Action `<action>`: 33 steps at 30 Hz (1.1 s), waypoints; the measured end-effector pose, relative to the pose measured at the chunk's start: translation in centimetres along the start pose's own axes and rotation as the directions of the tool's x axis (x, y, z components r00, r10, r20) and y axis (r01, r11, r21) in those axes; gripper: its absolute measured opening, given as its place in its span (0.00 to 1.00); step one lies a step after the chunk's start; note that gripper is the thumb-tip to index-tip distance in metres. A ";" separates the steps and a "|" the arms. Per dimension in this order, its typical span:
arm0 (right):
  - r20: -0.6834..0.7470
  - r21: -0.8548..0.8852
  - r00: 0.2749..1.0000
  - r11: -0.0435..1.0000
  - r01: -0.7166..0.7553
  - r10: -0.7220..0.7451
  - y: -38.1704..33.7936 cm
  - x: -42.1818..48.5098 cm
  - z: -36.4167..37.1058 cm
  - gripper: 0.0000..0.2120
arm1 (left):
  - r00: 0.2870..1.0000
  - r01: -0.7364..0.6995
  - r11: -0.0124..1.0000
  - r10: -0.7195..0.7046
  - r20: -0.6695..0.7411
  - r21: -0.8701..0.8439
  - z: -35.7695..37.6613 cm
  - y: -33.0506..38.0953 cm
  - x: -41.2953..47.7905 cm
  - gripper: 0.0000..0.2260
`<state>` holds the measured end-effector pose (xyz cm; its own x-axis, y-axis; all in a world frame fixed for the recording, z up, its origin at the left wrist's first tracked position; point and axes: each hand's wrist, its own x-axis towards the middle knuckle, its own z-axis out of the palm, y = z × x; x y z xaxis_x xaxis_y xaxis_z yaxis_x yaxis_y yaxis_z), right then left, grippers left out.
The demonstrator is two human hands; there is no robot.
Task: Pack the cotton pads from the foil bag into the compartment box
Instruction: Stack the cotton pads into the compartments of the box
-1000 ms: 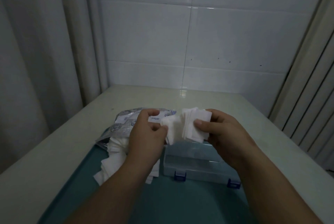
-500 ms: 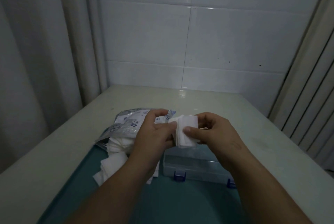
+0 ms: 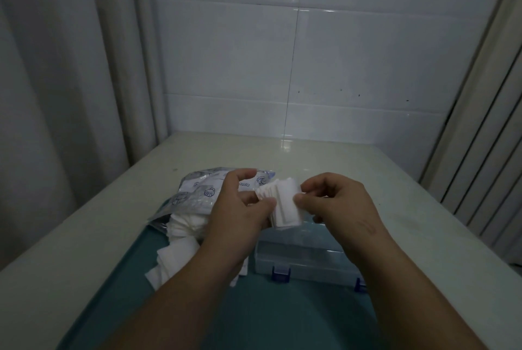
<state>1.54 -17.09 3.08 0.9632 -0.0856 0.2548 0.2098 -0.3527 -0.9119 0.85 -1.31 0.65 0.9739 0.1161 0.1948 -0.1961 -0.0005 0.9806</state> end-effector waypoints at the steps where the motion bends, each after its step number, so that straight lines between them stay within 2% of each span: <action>1: 0.016 -0.003 1.000 1.000 -0.008 0.008 0.0 0.0 0.0 0.05 | 1.000 -0.005 1.000 0.005 -0.002 0.017 0.0 0.0 0.0 0.21; 4: 0.056 -0.005 0.998 1.000 -0.016 0.016 -0.1 -0.2 0.1 0.04 | 1.000 -0.028 0.998 0.028 -0.005 0.060 0.0 0.2 -0.1 0.21; 7: 0.037 0.008 0.999 1.000 -0.009 0.009 -0.3 -0.2 0.1 0.03 | 0.999 -0.043 0.994 0.045 -0.012 0.097 0.0 0.3 -0.2 0.20; 11: 0.078 0.048 0.995 0.996 -0.071 0.067 -0.5 -0.3 0.0 0.04 | 0.999 -0.052 0.994 0.053 -0.010 0.097 0.0 0.4 -0.2 0.21; 15: 0.022 0.030 0.997 0.997 -0.070 0.069 -0.3 -0.4 0.5 0.04 | 0.999 -0.053 0.997 0.052 0.018 0.064 0.1 0.4 -0.2 0.22; 20: 0.094 -0.017 0.993 0.997 -0.075 0.076 -0.4 -0.5 0.6 0.09 | 0.997 0.029 0.996 -0.023 0.078 -0.085 -0.1 0.8 -0.3 0.18; 24: 0.146 -0.035 0.988 0.998 -0.050 0.055 -0.6 -0.6 0.5 0.08 | 0.998 0.047 0.997 -0.044 0.052 -0.066 -0.6 1.0 0.1 0.22; 28: 0.232 -0.073 0.971 0.996 -0.048 0.064 -0.6 -0.6 0.7 0.11 | 0.989 0.096 0.994 -0.088 0.122 -0.056 -1.2 1.3 0.4 0.24; 31: 0.221 -0.082 0.975 0.997 -0.004 0.022 -0.4 -0.6 0.9 0.12 | 0.985 0.109 0.994 -0.109 0.135 0.006 -1.6 1.2 0.6 0.28; 33: 0.220 -0.102 0.975 0.995 0.012 0.011 -0.3 -0.6 1.0 0.12 | 0.983 0.129 0.991 -0.132 0.131 0.031 -1.9 1.2 0.7 0.26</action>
<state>1.04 -15.96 2.91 0.9788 0.1179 0.1673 0.2028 -0.4467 -0.8714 1.10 0.67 1.89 0.9978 -0.0164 0.0650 -0.0652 -0.0160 0.9977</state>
